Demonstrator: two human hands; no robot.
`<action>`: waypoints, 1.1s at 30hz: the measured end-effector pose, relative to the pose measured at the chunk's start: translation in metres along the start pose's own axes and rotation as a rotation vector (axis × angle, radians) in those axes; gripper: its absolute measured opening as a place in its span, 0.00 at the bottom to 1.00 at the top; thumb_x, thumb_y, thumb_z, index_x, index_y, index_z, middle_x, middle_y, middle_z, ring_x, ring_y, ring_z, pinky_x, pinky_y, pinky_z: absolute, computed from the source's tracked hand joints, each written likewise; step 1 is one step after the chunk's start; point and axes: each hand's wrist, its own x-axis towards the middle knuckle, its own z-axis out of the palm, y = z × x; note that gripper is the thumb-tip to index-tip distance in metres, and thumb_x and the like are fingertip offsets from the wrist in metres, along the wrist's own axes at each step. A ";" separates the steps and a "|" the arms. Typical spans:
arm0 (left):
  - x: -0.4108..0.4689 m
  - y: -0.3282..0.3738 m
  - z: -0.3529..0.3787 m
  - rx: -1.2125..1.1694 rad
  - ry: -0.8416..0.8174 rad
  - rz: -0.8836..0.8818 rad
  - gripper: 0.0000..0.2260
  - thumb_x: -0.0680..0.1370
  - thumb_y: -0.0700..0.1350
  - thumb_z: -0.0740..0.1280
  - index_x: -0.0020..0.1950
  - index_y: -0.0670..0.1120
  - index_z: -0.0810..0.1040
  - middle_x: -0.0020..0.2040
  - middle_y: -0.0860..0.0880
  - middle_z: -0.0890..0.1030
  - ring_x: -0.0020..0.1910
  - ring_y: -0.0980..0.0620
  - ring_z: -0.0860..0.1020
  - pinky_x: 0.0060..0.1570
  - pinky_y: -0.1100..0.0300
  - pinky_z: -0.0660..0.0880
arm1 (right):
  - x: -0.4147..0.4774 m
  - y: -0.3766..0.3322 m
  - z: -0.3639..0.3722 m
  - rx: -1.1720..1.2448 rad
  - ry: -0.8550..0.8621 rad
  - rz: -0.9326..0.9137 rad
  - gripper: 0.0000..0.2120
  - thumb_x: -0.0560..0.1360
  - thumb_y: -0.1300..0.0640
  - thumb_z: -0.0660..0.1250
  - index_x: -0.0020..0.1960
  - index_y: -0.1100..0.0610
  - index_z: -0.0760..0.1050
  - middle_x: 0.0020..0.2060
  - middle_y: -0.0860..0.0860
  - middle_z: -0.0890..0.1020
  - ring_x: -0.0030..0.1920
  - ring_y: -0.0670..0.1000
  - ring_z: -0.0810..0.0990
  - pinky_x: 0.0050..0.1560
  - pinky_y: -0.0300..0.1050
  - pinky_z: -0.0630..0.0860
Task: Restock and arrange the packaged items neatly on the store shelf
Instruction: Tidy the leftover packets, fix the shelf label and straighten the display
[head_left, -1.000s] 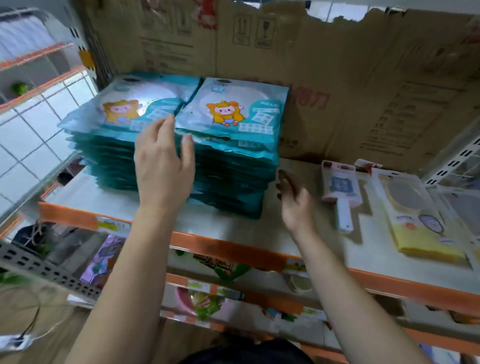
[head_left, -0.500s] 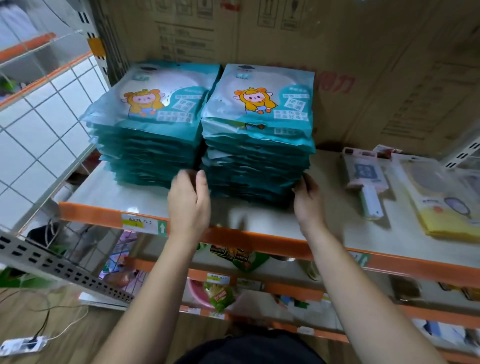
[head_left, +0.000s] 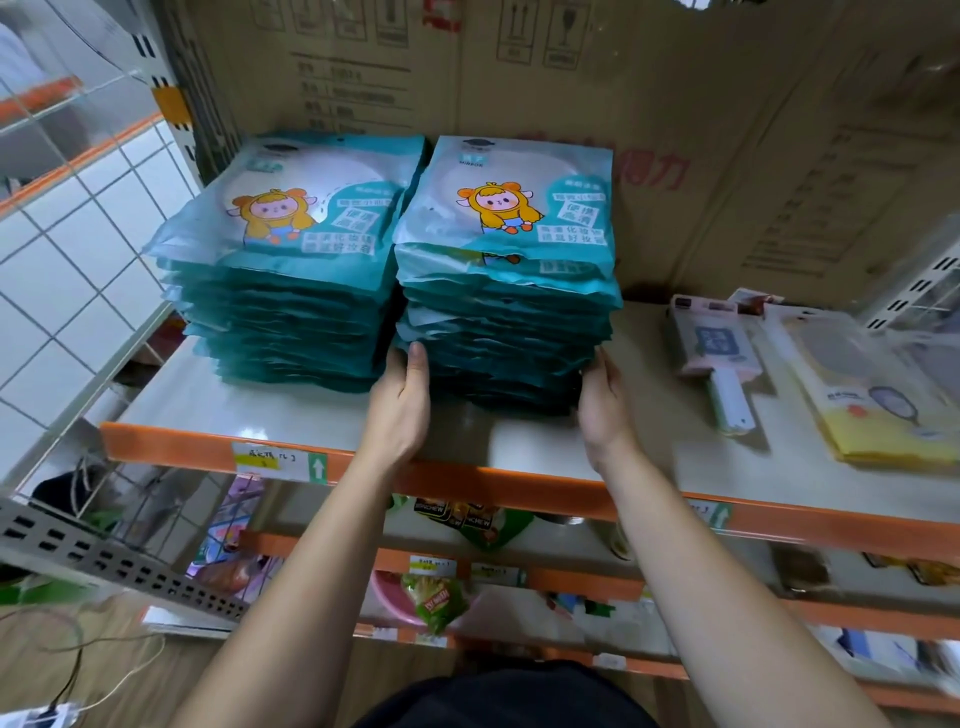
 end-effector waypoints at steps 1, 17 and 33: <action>0.000 0.001 0.001 -0.003 0.002 0.009 0.23 0.83 0.57 0.50 0.74 0.48 0.65 0.70 0.48 0.71 0.70 0.48 0.67 0.55 0.72 0.59 | 0.001 0.001 -0.002 -0.002 -0.008 0.003 0.15 0.76 0.37 0.54 0.53 0.38 0.77 0.57 0.46 0.81 0.61 0.48 0.78 0.64 0.56 0.73; -0.021 0.013 0.068 0.027 -0.058 0.042 0.20 0.83 0.56 0.50 0.64 0.44 0.70 0.51 0.50 0.77 0.55 0.46 0.75 0.41 0.66 0.63 | 0.002 0.003 -0.072 0.018 0.125 0.065 0.12 0.81 0.43 0.56 0.57 0.44 0.74 0.62 0.50 0.78 0.64 0.50 0.74 0.69 0.57 0.68; 0.043 0.132 0.048 -0.312 -0.110 0.048 0.26 0.76 0.65 0.55 0.69 0.54 0.74 0.65 0.55 0.77 0.65 0.54 0.74 0.69 0.48 0.67 | 0.057 -0.097 -0.081 0.064 -0.045 -0.045 0.21 0.81 0.45 0.58 0.73 0.49 0.68 0.58 0.45 0.82 0.57 0.46 0.81 0.62 0.52 0.77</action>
